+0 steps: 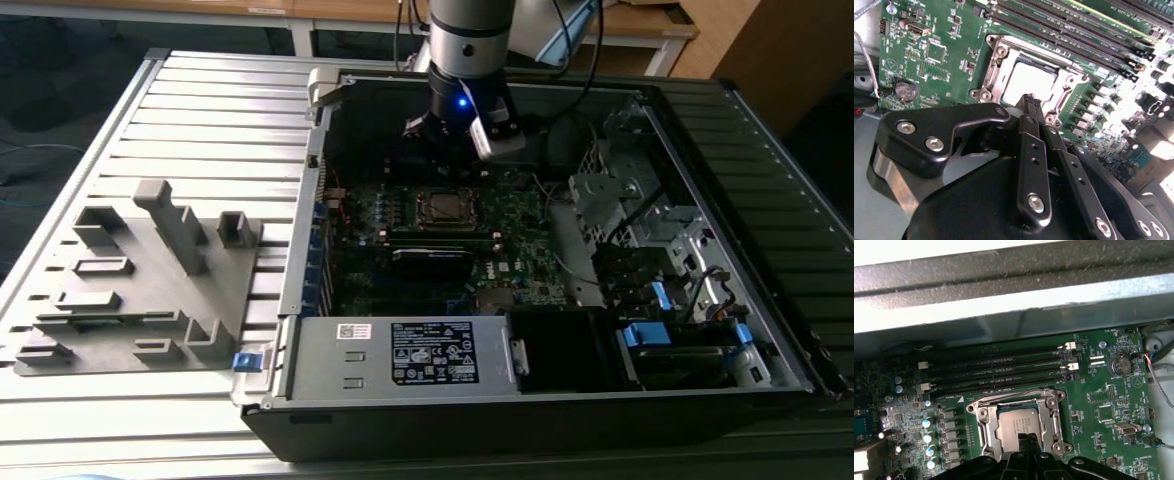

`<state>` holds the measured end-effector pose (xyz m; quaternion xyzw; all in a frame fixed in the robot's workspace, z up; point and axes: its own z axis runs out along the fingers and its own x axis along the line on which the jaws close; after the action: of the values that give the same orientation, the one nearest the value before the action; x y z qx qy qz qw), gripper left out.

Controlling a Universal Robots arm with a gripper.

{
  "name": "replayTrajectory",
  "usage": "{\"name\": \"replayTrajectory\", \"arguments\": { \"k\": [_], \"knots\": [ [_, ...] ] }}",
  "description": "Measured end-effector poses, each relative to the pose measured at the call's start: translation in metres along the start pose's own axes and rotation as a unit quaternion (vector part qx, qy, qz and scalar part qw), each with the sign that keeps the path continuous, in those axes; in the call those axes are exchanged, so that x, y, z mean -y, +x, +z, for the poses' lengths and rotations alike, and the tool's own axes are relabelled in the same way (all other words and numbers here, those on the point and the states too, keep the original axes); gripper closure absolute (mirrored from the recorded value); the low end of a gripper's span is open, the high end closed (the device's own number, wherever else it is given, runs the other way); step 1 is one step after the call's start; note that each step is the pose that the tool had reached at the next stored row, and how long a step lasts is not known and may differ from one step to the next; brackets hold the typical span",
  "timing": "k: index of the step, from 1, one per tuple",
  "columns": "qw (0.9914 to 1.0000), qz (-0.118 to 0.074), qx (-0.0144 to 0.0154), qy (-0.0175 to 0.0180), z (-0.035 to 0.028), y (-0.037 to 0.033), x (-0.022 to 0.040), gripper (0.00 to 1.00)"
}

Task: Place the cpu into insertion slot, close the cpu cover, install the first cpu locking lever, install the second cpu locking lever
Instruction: 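Install the second cpu locking lever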

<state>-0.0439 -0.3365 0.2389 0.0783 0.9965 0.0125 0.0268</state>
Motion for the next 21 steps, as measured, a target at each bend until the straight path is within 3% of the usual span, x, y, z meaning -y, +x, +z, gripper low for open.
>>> {"name": "replayTrajectory", "arguments": {
  "k": [13,21],
  "knots": [
    [1.0,0.0,0.0,0.0,0.0002,-0.0023,0.015,0.89],
    [1.0,0.0,0.0,0.0,0.0,-0.0024,0.0155,0.89]
  ]
}}
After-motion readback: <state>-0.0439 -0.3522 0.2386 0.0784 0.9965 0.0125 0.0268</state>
